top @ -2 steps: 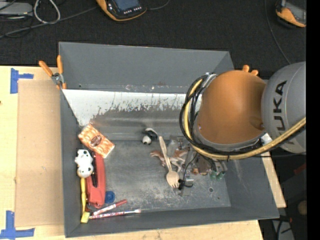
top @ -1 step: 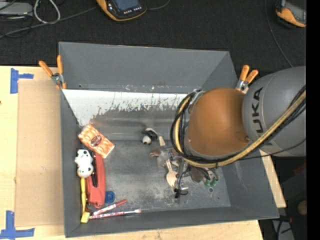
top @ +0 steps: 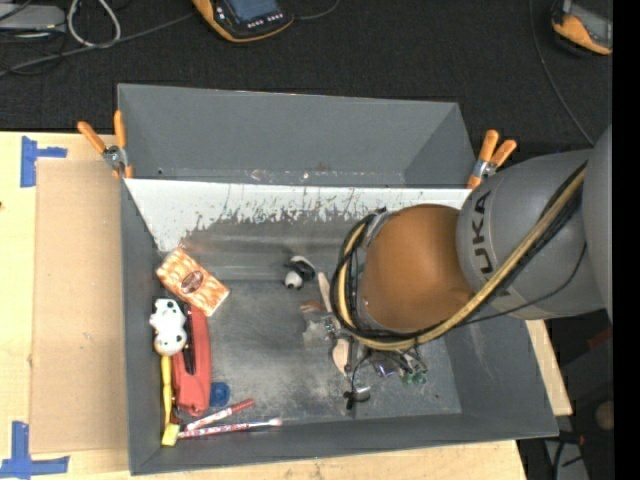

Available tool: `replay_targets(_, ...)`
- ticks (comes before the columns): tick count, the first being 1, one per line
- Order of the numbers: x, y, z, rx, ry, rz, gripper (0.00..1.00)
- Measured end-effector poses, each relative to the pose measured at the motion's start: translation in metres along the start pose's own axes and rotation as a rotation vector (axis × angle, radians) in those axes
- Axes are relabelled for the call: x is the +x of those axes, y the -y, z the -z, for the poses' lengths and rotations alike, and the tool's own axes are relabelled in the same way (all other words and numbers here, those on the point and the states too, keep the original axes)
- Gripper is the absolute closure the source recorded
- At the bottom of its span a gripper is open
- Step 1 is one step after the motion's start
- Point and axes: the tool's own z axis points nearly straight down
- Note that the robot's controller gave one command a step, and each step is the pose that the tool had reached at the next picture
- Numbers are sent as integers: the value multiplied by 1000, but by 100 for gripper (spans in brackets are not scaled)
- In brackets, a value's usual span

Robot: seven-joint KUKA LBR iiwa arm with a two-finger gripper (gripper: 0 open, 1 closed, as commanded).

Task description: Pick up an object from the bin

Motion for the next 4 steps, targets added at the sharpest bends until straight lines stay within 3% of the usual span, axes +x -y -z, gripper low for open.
replay_targets(1, -60, 21, -5, -1, 2, 3, 0)
replay_targets(2, -69, 48, 0, -1, -1, -9, 0)
replay_targets(3, -93, 84, 0, -1, 4, -167, 0)
replay_targets(4, -71, 88, -39, -4, -10, -216, 100)
